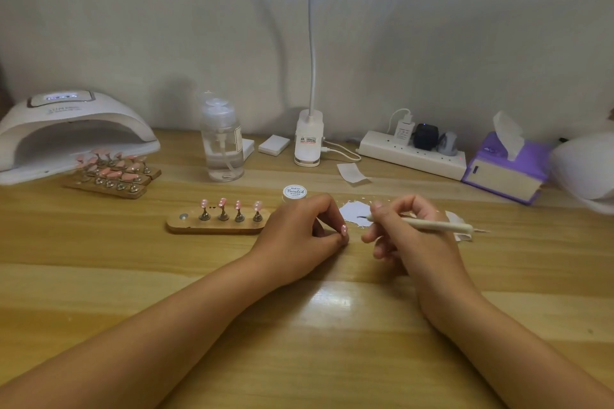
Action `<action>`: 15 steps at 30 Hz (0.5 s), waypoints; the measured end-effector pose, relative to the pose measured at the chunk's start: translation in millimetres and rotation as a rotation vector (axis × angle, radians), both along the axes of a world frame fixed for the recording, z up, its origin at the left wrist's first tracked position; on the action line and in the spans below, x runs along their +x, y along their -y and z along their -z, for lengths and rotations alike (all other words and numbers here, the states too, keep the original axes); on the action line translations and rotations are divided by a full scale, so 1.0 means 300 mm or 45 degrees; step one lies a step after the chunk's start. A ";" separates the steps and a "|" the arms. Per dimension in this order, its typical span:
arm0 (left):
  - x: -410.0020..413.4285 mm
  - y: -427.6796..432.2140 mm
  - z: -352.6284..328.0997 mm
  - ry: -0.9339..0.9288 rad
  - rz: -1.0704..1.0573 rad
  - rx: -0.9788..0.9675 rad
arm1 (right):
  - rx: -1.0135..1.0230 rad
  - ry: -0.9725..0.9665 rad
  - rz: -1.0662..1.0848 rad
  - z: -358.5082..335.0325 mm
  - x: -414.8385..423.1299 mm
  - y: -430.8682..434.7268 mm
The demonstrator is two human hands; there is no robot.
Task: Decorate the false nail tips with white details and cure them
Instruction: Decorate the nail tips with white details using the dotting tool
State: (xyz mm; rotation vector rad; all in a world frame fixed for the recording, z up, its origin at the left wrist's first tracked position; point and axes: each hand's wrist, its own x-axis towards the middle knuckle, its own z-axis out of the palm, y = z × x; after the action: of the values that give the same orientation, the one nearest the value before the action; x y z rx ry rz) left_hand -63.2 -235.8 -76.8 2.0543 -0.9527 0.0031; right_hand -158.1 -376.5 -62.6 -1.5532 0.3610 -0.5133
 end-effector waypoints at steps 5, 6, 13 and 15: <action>-0.002 0.002 -0.005 0.004 -0.006 0.010 | -0.112 -0.062 -0.054 0.006 0.003 -0.003; -0.003 0.001 -0.005 0.007 -0.006 0.012 | -0.127 -0.069 -0.059 0.009 0.004 -0.004; -0.004 0.001 -0.005 0.012 -0.007 0.015 | -0.196 -0.085 -0.070 0.018 0.005 -0.003; -0.004 0.001 -0.005 0.015 -0.005 0.014 | -0.204 -0.086 -0.079 0.018 0.005 -0.004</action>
State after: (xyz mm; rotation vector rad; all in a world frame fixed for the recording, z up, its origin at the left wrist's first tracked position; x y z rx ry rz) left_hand -64.3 -236.0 -75.3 2.0685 -0.9579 0.0123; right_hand -156.7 -375.4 -67.9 -1.7344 0.3291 -0.4508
